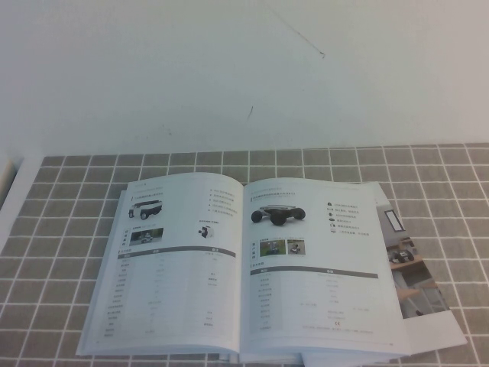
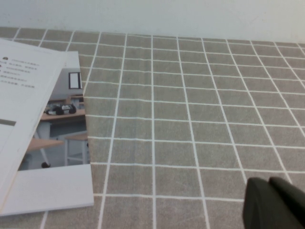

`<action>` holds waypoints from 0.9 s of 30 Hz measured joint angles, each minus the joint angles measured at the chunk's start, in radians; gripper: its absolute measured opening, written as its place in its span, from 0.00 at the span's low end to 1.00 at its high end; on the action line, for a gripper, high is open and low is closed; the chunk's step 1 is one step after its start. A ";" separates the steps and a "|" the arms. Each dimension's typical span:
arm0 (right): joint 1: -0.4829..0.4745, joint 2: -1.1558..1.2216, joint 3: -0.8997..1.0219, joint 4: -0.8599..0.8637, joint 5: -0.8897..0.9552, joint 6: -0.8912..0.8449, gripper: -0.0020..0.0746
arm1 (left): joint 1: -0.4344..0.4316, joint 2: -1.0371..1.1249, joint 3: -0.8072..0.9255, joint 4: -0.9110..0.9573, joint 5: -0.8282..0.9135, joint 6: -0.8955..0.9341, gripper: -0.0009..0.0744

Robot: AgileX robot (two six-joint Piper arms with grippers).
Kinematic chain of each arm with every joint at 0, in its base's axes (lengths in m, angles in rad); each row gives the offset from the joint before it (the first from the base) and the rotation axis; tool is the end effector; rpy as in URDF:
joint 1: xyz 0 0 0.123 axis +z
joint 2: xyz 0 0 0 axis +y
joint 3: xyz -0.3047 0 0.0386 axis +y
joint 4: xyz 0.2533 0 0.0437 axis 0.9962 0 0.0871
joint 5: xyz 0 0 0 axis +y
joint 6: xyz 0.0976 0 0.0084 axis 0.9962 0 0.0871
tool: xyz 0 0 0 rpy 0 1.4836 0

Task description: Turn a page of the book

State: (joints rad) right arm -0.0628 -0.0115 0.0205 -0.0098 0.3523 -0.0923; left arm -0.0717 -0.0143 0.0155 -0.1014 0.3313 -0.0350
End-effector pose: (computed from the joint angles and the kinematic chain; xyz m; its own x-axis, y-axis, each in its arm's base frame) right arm 0.0427 -0.0030 0.1729 -0.2754 -0.0842 -0.9576 0.0383 0.9944 -0.0985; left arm 0.0428 -0.0063 0.1769 -0.2521 -0.1127 -0.9611 0.0712 0.9883 -0.1346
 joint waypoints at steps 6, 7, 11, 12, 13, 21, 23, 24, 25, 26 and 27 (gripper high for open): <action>0.000 0.000 0.000 0.000 0.000 0.000 0.02 | 0.000 0.000 0.000 0.000 0.000 0.000 0.01; 0.000 0.000 0.000 0.000 0.000 0.000 0.02 | 0.000 0.000 0.000 0.000 0.000 0.000 0.01; 0.000 0.000 0.000 0.000 0.000 0.000 0.02 | 0.000 0.000 0.000 0.000 0.000 0.000 0.01; 0.000 0.000 0.000 0.000 0.000 0.000 0.02 | 0.000 0.000 0.000 0.000 0.000 0.000 0.01; 0.000 0.000 0.000 0.000 0.000 0.000 0.02 | 0.000 0.000 0.000 0.000 0.000 0.000 0.01; 0.000 0.000 0.000 -0.011 -0.004 0.000 0.02 | 0.000 0.000 0.000 0.000 0.000 0.000 0.01; 0.000 0.000 0.000 -0.011 -0.006 0.000 0.02 | 0.000 0.000 0.000 0.000 0.000 0.000 0.01; 0.000 0.000 0.000 -0.011 -0.011 0.000 0.02 | 0.000 0.000 0.000 0.001 0.000 0.000 0.01; 0.000 0.000 0.000 -0.011 -0.022 0.000 0.02 | 0.000 0.000 0.000 0.007 0.000 0.005 0.01; 0.000 0.000 0.004 -0.011 -0.039 0.000 0.02 | 0.000 0.000 0.000 0.015 0.000 0.011 0.01; 0.000 0.000 0.006 -0.011 -0.058 0.000 0.02 | 0.000 0.000 0.000 0.020 -0.004 0.016 0.01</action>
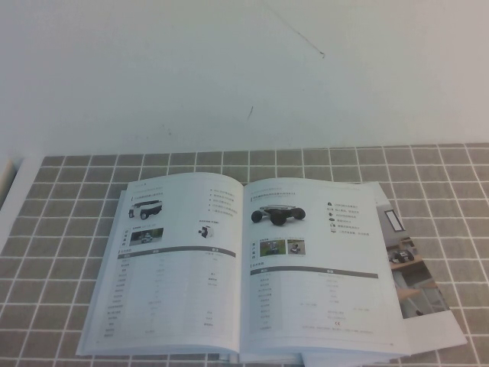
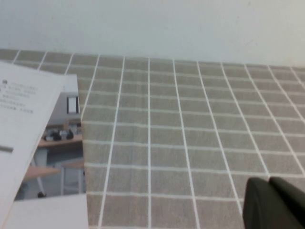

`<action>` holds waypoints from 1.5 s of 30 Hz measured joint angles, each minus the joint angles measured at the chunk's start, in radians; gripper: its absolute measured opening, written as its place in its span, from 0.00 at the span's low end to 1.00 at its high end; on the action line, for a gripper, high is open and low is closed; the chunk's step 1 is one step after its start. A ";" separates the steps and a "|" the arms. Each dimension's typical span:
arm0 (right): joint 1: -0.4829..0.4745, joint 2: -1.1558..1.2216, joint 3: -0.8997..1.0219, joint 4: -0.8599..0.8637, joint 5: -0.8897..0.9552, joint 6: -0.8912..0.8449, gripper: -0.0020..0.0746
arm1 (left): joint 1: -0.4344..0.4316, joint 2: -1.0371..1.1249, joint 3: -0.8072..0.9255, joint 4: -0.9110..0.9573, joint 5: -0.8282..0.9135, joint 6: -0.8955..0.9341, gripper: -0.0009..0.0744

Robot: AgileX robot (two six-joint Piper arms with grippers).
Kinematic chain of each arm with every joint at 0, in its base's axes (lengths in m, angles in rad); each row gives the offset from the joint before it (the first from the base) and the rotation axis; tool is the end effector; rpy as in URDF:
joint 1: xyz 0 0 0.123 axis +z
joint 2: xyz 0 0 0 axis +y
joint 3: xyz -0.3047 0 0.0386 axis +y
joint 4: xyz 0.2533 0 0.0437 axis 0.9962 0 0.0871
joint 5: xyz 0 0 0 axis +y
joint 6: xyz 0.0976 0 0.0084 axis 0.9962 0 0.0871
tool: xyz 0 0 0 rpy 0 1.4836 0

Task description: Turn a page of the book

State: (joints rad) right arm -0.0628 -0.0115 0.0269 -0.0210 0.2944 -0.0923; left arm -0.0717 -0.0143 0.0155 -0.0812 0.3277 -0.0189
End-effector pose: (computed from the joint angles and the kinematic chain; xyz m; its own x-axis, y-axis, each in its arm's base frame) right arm 0.0442 -0.0034 0.1761 -0.2266 -0.0981 -0.9690 0.0436 0.9929 -0.1107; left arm 0.0429 -0.0057 0.1772 -0.2459 -0.0782 -0.9661 0.0737 0.9923 -0.0991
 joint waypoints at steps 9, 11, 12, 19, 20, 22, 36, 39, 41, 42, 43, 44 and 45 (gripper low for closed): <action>0.000 0.000 0.002 0.000 -0.387 0.000 0.02 | 0.000 0.000 0.006 0.053 -0.351 0.004 0.01; 0.000 0.000 0.002 0.000 -0.483 0.000 0.02 | 0.000 0.000 0.006 0.058 -0.465 0.004 0.01; 0.000 0.000 0.002 0.000 -0.514 0.000 0.02 | 0.000 0.000 0.006 0.058 -0.504 0.004 0.01; 0.000 0.000 0.002 0.000 -0.624 0.000 0.02 | 0.000 0.000 0.006 0.060 -0.731 0.004 0.01; 0.000 0.000 0.002 0.006 -0.632 0.000 0.02 | 0.000 0.000 0.006 0.060 -0.754 0.004 0.01; 0.000 0.000 0.002 0.029 -0.665 0.024 0.02 | 0.000 0.000 0.006 0.062 -0.793 0.001 0.01; 0.000 0.000 0.002 0.259 -0.844 0.176 0.02 | 0.000 0.000 0.006 0.062 -0.843 -0.012 0.01; 0.000 0.000 0.002 0.201 -0.927 0.173 0.02 | 0.000 0.000 -0.031 0.062 -0.784 -0.016 0.01; 0.000 0.000 -0.001 0.135 -0.946 0.156 0.02 | 0.000 0.000 -0.084 0.062 -0.728 -0.019 0.01; 0.000 0.000 -0.010 0.098 -0.923 0.154 0.02 | 0.000 0.000 -0.134 0.062 -0.688 -0.020 0.01; 0.000 0.000 -0.024 0.065 -0.879 0.154 0.02 | 0.000 0.000 -0.178 0.062 -0.639 -0.020 0.01; 0.000 0.000 -0.050 0.021 -0.822 0.154 0.02 | 0.000 0.000 -0.223 0.062 -0.581 -0.020 0.01; 0.000 0.000 -0.081 -0.025 -0.758 0.163 0.02 | 0.000 0.000 -0.265 0.062 -0.517 -0.020 0.01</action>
State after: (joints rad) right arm -0.0628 -0.0115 -0.0546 -0.0464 -0.4632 0.0707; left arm -0.0717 -0.0143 -0.2500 -0.0193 -0.1891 -0.0394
